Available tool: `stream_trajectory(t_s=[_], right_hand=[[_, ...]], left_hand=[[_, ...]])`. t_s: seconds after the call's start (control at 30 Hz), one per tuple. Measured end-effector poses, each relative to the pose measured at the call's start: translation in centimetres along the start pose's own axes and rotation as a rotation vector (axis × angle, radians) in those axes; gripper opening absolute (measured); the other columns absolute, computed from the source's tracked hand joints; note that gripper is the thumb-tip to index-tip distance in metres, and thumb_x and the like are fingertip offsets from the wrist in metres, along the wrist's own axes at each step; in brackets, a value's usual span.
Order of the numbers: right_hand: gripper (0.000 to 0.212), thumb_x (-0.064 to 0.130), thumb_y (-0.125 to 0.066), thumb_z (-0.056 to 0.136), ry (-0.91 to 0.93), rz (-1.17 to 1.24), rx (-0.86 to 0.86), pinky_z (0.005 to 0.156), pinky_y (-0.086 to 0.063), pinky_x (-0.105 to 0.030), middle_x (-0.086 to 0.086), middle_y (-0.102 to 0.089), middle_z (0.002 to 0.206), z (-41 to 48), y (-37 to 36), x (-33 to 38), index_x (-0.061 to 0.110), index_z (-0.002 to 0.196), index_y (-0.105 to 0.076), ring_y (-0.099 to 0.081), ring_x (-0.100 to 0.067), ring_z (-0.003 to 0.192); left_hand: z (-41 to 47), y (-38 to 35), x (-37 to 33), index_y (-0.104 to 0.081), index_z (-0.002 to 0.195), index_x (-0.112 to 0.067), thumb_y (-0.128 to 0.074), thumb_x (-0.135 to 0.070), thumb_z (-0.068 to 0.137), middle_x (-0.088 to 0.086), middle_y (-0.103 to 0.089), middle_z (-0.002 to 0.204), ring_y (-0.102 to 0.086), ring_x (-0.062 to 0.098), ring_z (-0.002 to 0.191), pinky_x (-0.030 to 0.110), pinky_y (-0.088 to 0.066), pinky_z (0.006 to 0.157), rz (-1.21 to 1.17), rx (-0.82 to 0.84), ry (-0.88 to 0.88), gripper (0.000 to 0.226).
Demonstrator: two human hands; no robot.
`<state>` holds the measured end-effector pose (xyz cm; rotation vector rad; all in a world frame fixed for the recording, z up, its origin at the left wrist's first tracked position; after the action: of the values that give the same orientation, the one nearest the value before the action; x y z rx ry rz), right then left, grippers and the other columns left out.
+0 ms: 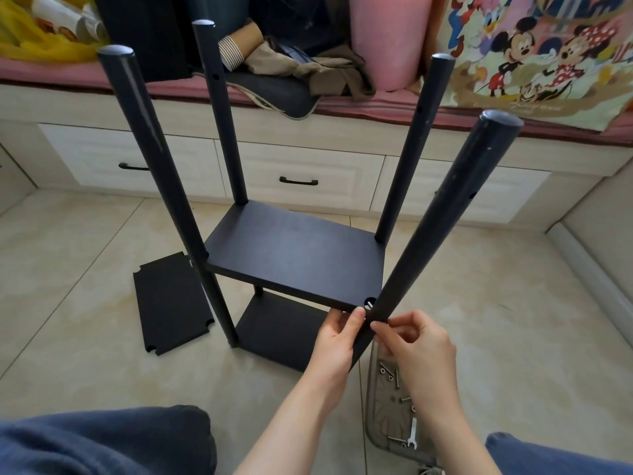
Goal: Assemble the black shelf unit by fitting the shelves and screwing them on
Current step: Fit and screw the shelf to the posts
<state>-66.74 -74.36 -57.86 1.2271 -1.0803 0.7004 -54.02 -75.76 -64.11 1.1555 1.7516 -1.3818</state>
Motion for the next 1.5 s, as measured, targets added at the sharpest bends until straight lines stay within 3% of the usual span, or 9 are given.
stream_trajectory(t_s=[0.23,0.4,0.5,0.6,0.73,0.87,1.2,1.4,1.5], right_hand=[[0.040,0.008,-0.064,0.092,0.113,-0.081,0.188,0.068,-0.053,-0.023,0.012,-0.074,0.079,0.2,0.0,0.4,0.045,0.105,-0.058,-0.070,-0.004,0.075],[0.049,0.006,-0.056,0.097,0.154,-0.101,0.270,0.065,-0.055,-0.041,0.005,-0.072,0.076,0.9,0.0,0.6,0.055,0.102,-0.056,-0.066,-0.027,0.070],[0.051,0.006,-0.060,0.095,0.187,-0.101,0.298,0.066,-0.056,-0.036,0.005,-0.070,0.078,1.1,-0.2,0.6,0.056,0.103,-0.054,-0.066,-0.016,0.072],[0.050,0.006,-0.061,0.095,0.192,-0.087,0.309,0.067,-0.054,-0.027,0.005,-0.069,0.078,1.4,-0.4,0.5,0.055,0.105,-0.054,-0.067,-0.011,0.074],[0.043,0.007,-0.063,0.094,0.195,-0.080,0.280,0.069,-0.053,-0.026,0.005,-0.071,0.078,1.3,-0.5,0.3,0.048,0.105,-0.056,-0.069,-0.009,0.076],[0.036,0.008,-0.061,0.095,0.176,-0.064,0.248,0.071,-0.054,-0.028,0.005,-0.072,0.079,0.9,-0.7,0.1,0.040,0.111,-0.056,-0.069,-0.011,0.074],[0.040,0.008,-0.060,0.096,0.199,-0.067,0.244,0.065,-0.050,-0.014,0.010,-0.071,0.079,0.8,-1.2,0.3,0.045,0.110,-0.053,-0.069,-0.006,0.077],[0.038,0.011,-0.060,0.096,0.203,-0.056,0.231,0.065,-0.051,-0.013,0.011,-0.071,0.078,0.6,-1.3,0.5,0.046,0.110,-0.053,-0.068,-0.007,0.075],[0.041,0.010,-0.061,0.096,0.213,-0.072,0.226,0.064,-0.050,-0.011,0.013,-0.070,0.078,0.3,-1.2,0.5,0.048,0.108,-0.052,-0.068,-0.005,0.073]], left_hand=[[-0.3,0.2,-0.3,-0.065,0.122,-0.018,-0.055,-0.031,0.103,0.006,-0.074,0.116,-0.069,0.021,0.112,0.044,-0.048,0.109,0.071,0.011,0.027,0.025],[-0.4,0.4,-0.7,-0.066,0.122,-0.014,-0.059,-0.040,0.095,0.010,-0.074,0.115,-0.070,0.024,0.110,0.037,-0.053,0.102,0.058,0.025,0.034,0.038],[-0.3,0.6,-0.9,-0.069,0.118,-0.013,-0.064,-0.047,0.086,0.012,-0.075,0.113,-0.071,0.026,0.109,0.035,-0.055,0.098,0.028,0.019,0.033,0.046],[-0.1,0.4,-1.3,-0.073,0.110,-0.017,-0.067,-0.049,0.083,0.022,-0.071,0.110,-0.068,0.032,0.103,0.047,-0.052,0.100,0.008,-0.007,0.030,0.042],[0.0,0.4,-1.6,-0.072,0.112,-0.012,-0.067,-0.047,0.083,0.018,-0.072,0.112,-0.067,0.037,0.107,0.040,-0.054,0.097,-0.009,-0.027,0.033,0.046],[-0.1,0.6,-1.4,-0.072,0.110,-0.011,-0.067,-0.040,0.092,0.019,-0.073,0.112,-0.065,0.039,0.113,0.051,-0.049,0.106,-0.013,-0.062,0.048,0.035],[-0.2,0.5,-1.3,-0.071,0.110,-0.010,-0.061,-0.032,0.100,0.009,-0.077,0.103,-0.074,0.022,0.101,0.033,-0.057,0.093,0.054,-0.068,0.058,0.026],[-0.1,0.8,-1.3,-0.071,0.110,-0.011,-0.063,-0.029,0.100,0.007,-0.077,0.101,-0.074,0.021,0.100,0.034,-0.057,0.094,0.084,-0.132,0.072,0.023],[0.0,1.0,-1.2,-0.071,0.108,-0.010,-0.064,-0.031,0.098,0.006,-0.078,0.096,-0.074,0.020,0.095,0.028,-0.057,0.085,0.113,-0.171,0.086,0.024]])
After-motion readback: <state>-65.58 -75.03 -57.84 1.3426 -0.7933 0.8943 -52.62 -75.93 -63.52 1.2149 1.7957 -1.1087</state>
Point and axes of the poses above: each hand's wrist, its own z-axis towards the middle knuckle, its own y-axis out of the back of the hand, x = y × z, the point moved 6 cm from there along z, towards the middle knuckle
